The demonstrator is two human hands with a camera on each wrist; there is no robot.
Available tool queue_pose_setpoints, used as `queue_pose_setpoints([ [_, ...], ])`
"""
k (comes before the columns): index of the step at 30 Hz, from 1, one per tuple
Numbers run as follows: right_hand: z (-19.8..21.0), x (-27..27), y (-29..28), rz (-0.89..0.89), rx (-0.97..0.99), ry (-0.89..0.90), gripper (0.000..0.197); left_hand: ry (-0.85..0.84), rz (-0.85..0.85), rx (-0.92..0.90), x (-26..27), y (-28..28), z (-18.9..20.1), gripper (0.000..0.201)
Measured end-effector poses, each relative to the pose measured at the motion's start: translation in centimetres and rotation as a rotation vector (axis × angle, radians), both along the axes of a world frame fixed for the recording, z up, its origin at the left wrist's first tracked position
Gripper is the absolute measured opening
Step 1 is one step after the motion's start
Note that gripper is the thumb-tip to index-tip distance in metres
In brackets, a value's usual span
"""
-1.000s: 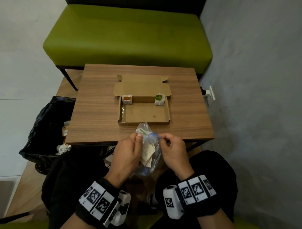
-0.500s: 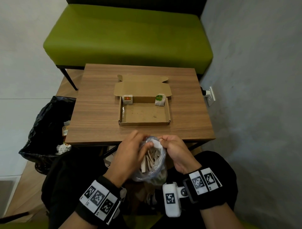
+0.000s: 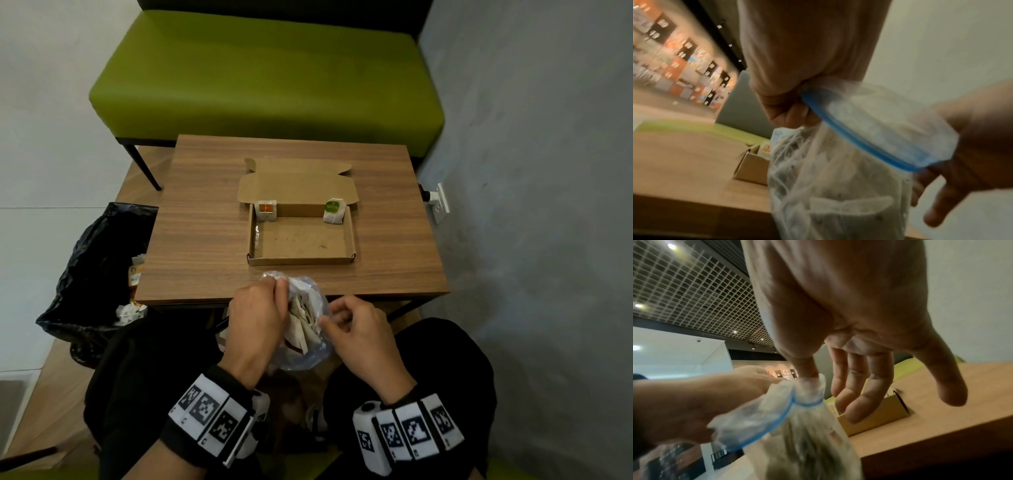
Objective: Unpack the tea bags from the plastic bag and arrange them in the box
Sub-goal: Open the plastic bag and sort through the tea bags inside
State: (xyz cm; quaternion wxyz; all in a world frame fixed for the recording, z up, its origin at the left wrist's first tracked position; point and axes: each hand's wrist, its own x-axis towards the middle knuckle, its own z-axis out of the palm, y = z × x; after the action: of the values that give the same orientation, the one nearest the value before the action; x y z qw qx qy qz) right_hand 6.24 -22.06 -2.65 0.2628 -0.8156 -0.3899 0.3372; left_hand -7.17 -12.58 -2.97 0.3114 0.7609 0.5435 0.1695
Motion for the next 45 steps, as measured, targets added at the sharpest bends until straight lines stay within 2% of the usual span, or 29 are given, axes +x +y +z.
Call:
queue_pose_setpoints([
  [1, -0.2, 0.1, -0.1, -0.007, 0.019, 0.034, 0.008, -0.052, 0.017, -0.022, 0.0, 0.0, 0.3, 0.035],
  [4, -1.1, 0.6, 0.0, -0.082, 0.104, 0.100, 0.015, -0.207, 0.061, -0.077, -0.2, -0.2, 0.2, 0.039],
  [6, -1.4, 1.2, 0.1, -0.151, 0.140, 0.175, 0.019, -0.297, 0.085, -0.193, -0.7, -0.3, -0.1, 0.042],
  [8, -1.0, 2.1, 0.4, -0.191, 0.115, 0.381, 0.022, -0.411, 0.177, -0.390, -1.2, -0.2, 0.0, 0.043],
  [10, 0.0, 2.9, 0.5, -0.170, 0.055, 0.666, 0.026, -0.531, 0.353, -0.621, -0.9, 0.2, 0.5, 0.041],
  [12, 0.2, 3.6, 0.5, -0.140, 0.045, 0.823, 0.029, -0.524, 0.492, -0.730, -0.5, 0.7, 0.9, 0.040],
  [13, 0.1, 3.7, 0.6, -0.117, 0.034, 0.811, 0.030, -0.428, 0.460, -0.693, -0.5, 0.9, 0.8, 0.041],
  [14, 0.0, 3.8, 0.6, -0.090, 0.017, 0.762, 0.032, -0.274, 0.338, -0.577, -0.9, 1.1, 0.3, 0.042],
  [16, -0.1, 3.9, 0.7, -0.044, -0.024, 0.645, 0.033, 0.064, 0.073, -0.245, -1.7, 1.1, 0.1, 0.042],
  [17, -0.1, 4.0, 0.7, -0.031, -0.035, 0.611, 0.031, 0.141, -0.005, -0.102, -2.0, 1.0, 0.5, 0.042],
  [18, -0.1, 4.0, 0.8, -0.017, -0.035, 0.588, 0.030, 0.126, -0.063, -0.033, -2.0, 0.8, 0.9, 0.044],
  [20, 0.0, 4.1, 1.0, 0.015, -0.024, 0.564, 0.029, 0.061, -0.241, -0.003, -1.2, 0.6, 1.9, 0.052],
  [22, 0.3, 4.0, 1.2, 0.060, -0.005, 0.571, 0.029, 0.118, -0.457, 0.053, -0.4, 0.5, 2.1, 0.054],
  [24, 0.7, 4.0, 1.3, 0.095, 0.015, 0.579, 0.028, 0.190, -0.569, 0.100, 0.0, 0.5, 1.7, 0.048],
  [26, 1.1, 4.0, 1.5, 0.092, 0.040, 0.571, 0.029, 0.174, -0.560, 0.140, 0.5, 0.6, 1.2, 0.037],
  [28, 1.2, 3.5, 1.7, 0.081, 0.080, 0.496, 0.028, 0.151, -0.467, 0.185, 0.9, 0.4, 0.9, 0.028],
  [31, 1.0, 2.6, 1.3, -0.001, 0.176, 0.115, 0.033, 0.169, -0.281, 0.189, 1.2, 0.0, 0.9, 0.030],
  [33, 1.2, 2.2, 0.4, -0.093, 0.250, -0.047, 0.043, 0.187, -0.181, 0.180, 1.2, -0.3, 1.2, 0.034],
  [35, 1.4, 1.8, -0.3, -0.122, 0.268, -0.062, 0.043, 0.198, -0.118, 0.155, 1.2, -0.6, 1.4, 0.035],
  [38, 1.7, 1.2, -0.7, -0.101, 0.251, -0.079, 0.026, 0.141, -0.099, 0.121, 1.0, -0.8, 1.5, 0.035],
  [41, 1.4, 1.6, -0.5, -0.134, 0.258, -0.050, 0.012, -0.045, -0.127, 0.077, 0.6, -0.7, 1.2, 0.039],
  [45, 0.7, 2.0, -0.1, -0.084, 0.279, -0.066, 0.013, -0.271, -0.109, -0.055, 0.2, -0.8, 0.7, 0.044],
])
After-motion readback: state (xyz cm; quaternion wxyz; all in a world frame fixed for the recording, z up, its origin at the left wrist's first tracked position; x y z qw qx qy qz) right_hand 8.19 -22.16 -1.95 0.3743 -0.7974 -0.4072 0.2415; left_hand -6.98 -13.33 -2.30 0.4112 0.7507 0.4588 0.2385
